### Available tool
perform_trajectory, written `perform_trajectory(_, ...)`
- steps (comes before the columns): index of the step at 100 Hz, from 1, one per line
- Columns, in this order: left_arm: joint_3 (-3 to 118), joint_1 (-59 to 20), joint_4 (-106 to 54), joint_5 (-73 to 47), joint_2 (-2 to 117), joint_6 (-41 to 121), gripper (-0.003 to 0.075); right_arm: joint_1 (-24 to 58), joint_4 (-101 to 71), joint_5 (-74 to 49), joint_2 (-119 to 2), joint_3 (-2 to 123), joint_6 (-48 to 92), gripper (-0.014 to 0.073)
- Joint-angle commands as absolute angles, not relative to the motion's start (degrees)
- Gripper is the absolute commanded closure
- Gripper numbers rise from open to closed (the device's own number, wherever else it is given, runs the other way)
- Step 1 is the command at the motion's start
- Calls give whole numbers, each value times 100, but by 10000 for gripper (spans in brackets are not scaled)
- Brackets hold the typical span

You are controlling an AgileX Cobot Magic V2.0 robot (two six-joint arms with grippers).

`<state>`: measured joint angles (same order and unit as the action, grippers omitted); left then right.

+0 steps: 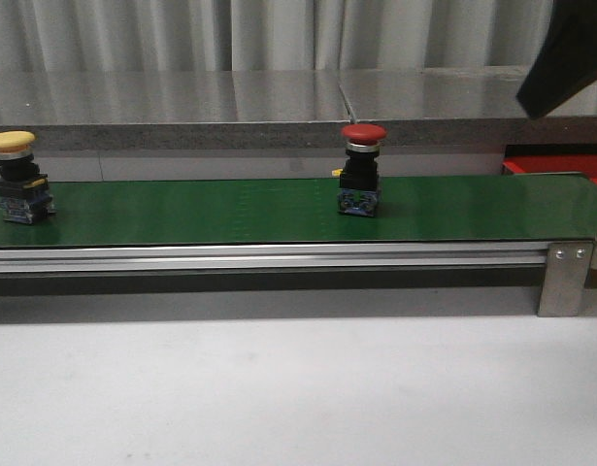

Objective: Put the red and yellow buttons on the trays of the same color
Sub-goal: 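Reach the right gripper down and grasp the red button on the belt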

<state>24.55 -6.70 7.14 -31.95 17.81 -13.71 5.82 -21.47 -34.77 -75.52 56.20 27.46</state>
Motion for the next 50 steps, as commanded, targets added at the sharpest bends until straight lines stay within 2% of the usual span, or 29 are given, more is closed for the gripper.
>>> perform_trajectory(1, 2597, -712, 691, -2788, 1831, -1359, 739, 717, -2273, -3160, -7878, 6113, 2856, -59)
perform_trajectory(50, 2597, -712, 691, -2788, 1831, -1359, 739, 1340, -2266, -3147, -9718, 7590, 2906, -59)
